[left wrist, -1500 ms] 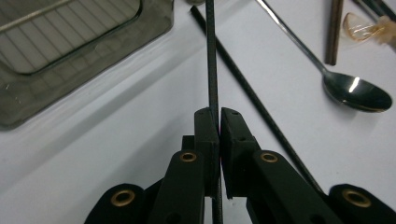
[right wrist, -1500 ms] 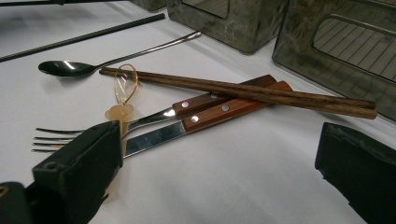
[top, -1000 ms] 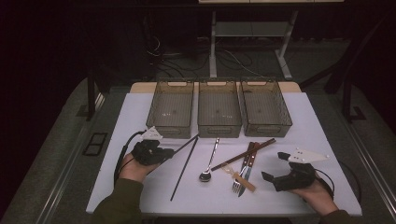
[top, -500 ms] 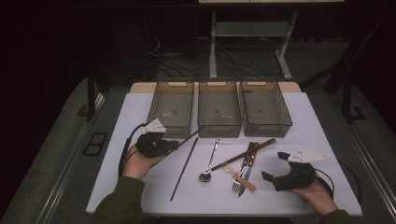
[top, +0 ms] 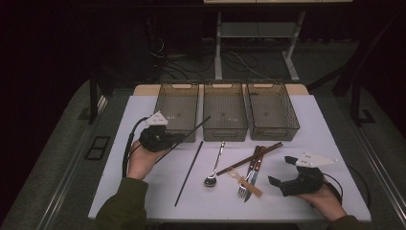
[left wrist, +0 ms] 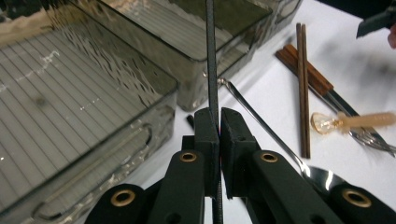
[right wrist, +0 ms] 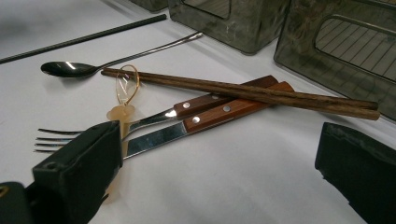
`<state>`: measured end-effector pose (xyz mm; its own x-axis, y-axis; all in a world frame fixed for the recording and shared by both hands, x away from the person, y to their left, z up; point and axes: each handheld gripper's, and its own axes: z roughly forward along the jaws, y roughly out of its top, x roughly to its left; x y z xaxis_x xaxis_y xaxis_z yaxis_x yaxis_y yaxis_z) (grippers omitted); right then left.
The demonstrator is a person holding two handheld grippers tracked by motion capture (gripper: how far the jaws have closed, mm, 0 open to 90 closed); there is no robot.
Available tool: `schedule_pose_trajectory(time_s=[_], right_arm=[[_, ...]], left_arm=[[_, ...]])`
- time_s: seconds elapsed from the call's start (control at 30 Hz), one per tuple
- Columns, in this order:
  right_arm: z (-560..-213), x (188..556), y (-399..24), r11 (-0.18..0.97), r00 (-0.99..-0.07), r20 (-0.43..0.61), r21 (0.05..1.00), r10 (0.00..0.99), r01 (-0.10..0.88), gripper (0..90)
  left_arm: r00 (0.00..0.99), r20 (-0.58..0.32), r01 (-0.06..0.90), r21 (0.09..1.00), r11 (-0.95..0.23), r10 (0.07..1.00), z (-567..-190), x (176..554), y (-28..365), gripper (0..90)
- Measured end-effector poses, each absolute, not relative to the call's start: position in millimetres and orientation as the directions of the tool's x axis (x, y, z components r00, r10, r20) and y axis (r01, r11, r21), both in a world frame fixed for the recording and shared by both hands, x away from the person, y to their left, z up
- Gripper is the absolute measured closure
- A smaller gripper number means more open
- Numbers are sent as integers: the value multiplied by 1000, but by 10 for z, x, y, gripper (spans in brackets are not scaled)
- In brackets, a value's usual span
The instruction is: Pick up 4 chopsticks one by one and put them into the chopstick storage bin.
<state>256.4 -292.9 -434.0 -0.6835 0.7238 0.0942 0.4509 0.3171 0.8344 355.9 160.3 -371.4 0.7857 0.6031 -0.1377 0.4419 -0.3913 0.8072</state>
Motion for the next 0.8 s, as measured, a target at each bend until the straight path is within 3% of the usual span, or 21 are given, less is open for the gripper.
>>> schedule_pose_trajectory(time_s=[0.8], right_arm=[[-4329, 2593, -2934, 302, -691, 105, 845, 715, 441, 10]], left_arm=[[743, -109, 423, 842, -336, 661, -3439, 4049, 1666, 860]])
